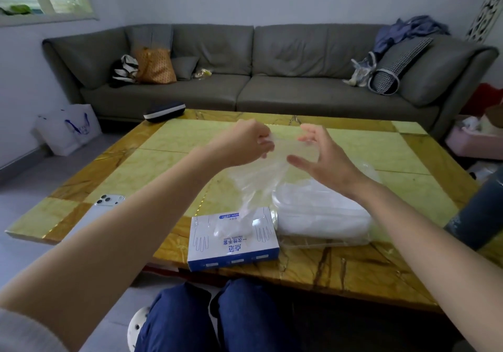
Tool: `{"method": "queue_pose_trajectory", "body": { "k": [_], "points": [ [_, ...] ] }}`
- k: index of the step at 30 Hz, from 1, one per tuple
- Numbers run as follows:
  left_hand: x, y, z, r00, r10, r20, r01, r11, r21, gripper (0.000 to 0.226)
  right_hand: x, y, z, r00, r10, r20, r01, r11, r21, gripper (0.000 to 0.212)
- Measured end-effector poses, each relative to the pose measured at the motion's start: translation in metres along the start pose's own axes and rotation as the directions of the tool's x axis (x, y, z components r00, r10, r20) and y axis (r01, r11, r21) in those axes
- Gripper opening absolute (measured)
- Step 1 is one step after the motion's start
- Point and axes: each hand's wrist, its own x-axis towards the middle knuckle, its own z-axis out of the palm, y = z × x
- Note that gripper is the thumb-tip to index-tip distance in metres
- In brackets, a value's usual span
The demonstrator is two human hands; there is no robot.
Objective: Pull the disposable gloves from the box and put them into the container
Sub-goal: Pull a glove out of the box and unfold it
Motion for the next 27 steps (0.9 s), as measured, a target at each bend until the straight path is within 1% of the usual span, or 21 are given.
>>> {"method": "queue_pose_trajectory", "body": {
  "k": [1,2,3,5,7,8,9,10,11,13,14,16,17,19,21,22,24,25,26,27],
  "points": [
    [0.003,0.004,-0.002,1.000,0.006,0.003,-0.006,1.000,-0.002,0.020,0.000,-0.004,0.001,1.000,0.006,0.026,-0.007,1.000,0.031,0.075],
    [0.005,0.008,-0.004,1.000,0.009,0.014,-0.009,1.000,-0.007,0.020,0.002,-0.005,0.002,0.999,0.008,0.040,-0.010,0.999,0.054,0.080],
    [0.008,0.012,-0.005,0.999,0.013,0.029,-0.013,1.000,-0.014,0.020,0.005,-0.005,0.003,0.999,0.010,0.036,-0.012,0.998,0.068,0.079],
    [0.011,0.021,-0.009,0.999,0.024,0.049,-0.023,0.999,-0.026,0.018,0.012,-0.002,0.005,1.000,0.001,0.029,-0.003,0.999,0.051,0.068],
    [0.015,0.028,-0.015,0.997,0.033,0.063,-0.031,0.999,-0.031,0.019,0.018,0.003,0.005,0.999,0.009,0.032,-0.008,0.999,-0.033,0.043],
    [0.017,0.030,-0.017,0.996,0.034,0.078,-0.033,0.999,-0.018,0.019,0.020,0.007,0.005,0.999,0.038,0.039,-0.037,0.999,-0.027,0.030],
    [0.020,0.031,-0.020,0.995,0.035,0.092,-0.035,0.999,0.001,0.019,0.020,0.009,0.003,0.996,0.072,0.051,-0.072,0.997,0.013,0.028],
    [0.024,0.031,-0.021,0.994,0.032,0.101,-0.034,0.999,0.019,0.019,0.020,0.013,0.001,0.992,0.108,0.068,-0.112,0.992,0.058,0.033],
    [0.027,0.031,-0.022,0.994,0.023,0.104,-0.027,0.999,0.033,0.020,0.019,0.015,-0.002,0.987,0.138,0.087,-0.145,0.987,0.075,0.032],
    [0.037,0.030,-0.019,0.995,-0.001,0.095,-0.003,0.999,0.040,0.022,0.020,0.021,-0.009,0.980,0.175,0.092,-0.181,0.982,0.056,0.020],
    [0.044,0.029,-0.016,0.996,-0.008,0.088,0.004,0.999,0.037,0.023,0.022,0.024,-0.013,0.983,0.180,0.046,-0.182,0.982,0.045,0.017],
    [0.059,0.029,-0.008,0.998,-0.020,0.056,0.019,1.000,0.021,0.023,0.028,0.033,-0.021,0.976,0.158,-0.153,-0.157,0.987,0.016,0.014],
    [0.066,0.031,-0.004,0.999,-0.022,0.024,0.022,1.000,0.008,0.022,0.032,0.038,-0.027,0.958,0.130,-0.257,-0.137,0.991,-0.008,0.014],
    [0.082,0.039,0.002,0.997,-0.006,-0.083,0.004,1.000,-0.030,0.018,0.041,0.046,-0.042,0.910,0.057,-0.412,-0.092,0.994,-0.065,0.011],
    [0.095,0.052,0.005,0.976,0.033,-0.217,-0.051,0.996,-0.079,0.018,0.048,0.051,-0.060,0.853,-0.050,-0.520,-0.039,0.986,-0.160,0.006],
    [0.100,0.058,0.006,0.957,0.070,-0.282,-0.102,0.990,-0.100,0.017,0.049,0.051,-0.068,0.818,-0.125,-0.562,-0.006,0.974,-0.225,0.008],
    [0.105,0.064,0.007,0.906,0.184,-0.382,-0.238,0.966,-0.100,0.005,0.046,0.053,-0.080,0.745,-0.294,-0.599,0.071,0.928,-0.366,0.016],
    [0.104,0.063,0.009,0.878,0.254,-0.405,-0.303,0.951,-0.059,0.007,0.041,0.056,-0.082,0.719,-0.378,-0.583,0.114,0.892,-0.438,0.020],
    [0.102,0.059,0.013,0.856,0.332,-0.396,-0.360,0.933,0.002,0.009,0.035,0.060,-0.081,0.709,-0.454,-0.540,0.160,0.849,-0.503,0.023],
    [0.098,0.053,0.019,0.844,0.391,-0.366,-0.393,0.917,0.073,0.010,0.029,0.066,-0.077,0.718,-0.509,-0.475,0.208,0.808,-0.551,0.025]
  ]
}}
